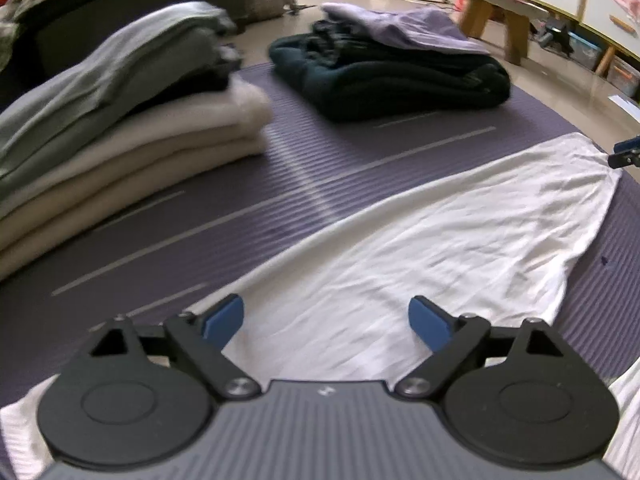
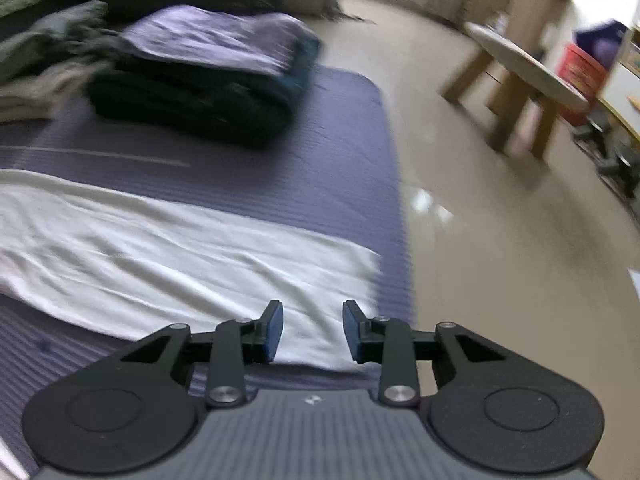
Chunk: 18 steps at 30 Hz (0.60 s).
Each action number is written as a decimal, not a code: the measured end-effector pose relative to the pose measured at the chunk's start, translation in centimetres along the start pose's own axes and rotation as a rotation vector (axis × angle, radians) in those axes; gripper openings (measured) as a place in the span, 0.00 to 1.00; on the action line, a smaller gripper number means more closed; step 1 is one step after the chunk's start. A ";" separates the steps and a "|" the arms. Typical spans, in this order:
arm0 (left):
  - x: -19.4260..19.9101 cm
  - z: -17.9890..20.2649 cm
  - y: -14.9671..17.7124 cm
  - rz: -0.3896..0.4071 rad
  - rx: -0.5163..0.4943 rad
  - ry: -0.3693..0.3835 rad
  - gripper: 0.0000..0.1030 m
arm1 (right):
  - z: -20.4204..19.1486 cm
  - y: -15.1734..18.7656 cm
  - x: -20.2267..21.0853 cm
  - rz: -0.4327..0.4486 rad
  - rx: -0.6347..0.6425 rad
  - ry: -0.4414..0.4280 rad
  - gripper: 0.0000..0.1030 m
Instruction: Fold clothes
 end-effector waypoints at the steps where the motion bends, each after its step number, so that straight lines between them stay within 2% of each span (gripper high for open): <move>1: 0.2 -0.9 0.2 -0.006 0.017 -0.013 0.86 | -1.5 -0.4 0.0 0.010 0.011 -0.041 0.32; 5: 1.0 -4.5 1.2 -0.016 0.100 -0.056 0.86 | -7.3 -1.5 0.0 0.014 0.056 -0.194 0.32; 8: 1.3 -6.6 1.9 -0.008 0.110 -0.099 0.86 | -11.5 -1.7 0.0 0.000 0.114 -0.274 0.32; 13: 1.6 -9.7 3.0 -0.015 0.168 -0.142 0.86 | -16.7 -2.0 0.3 0.011 0.196 -0.356 0.32; 18: 1.9 -14.0 3.7 0.023 0.225 -0.254 0.90 | -20.7 -2.3 0.2 0.011 0.237 -0.392 0.32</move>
Point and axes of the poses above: each gripper's, at about its wrist camera, not at the fingertips, and x roughly against the way its jaws point, z to its right, y to its underside, the point moved 5 cm from there along -x, roughly the way its jaws point, and after that the axes turned 1 degree about -x, right-handed, at the moved point
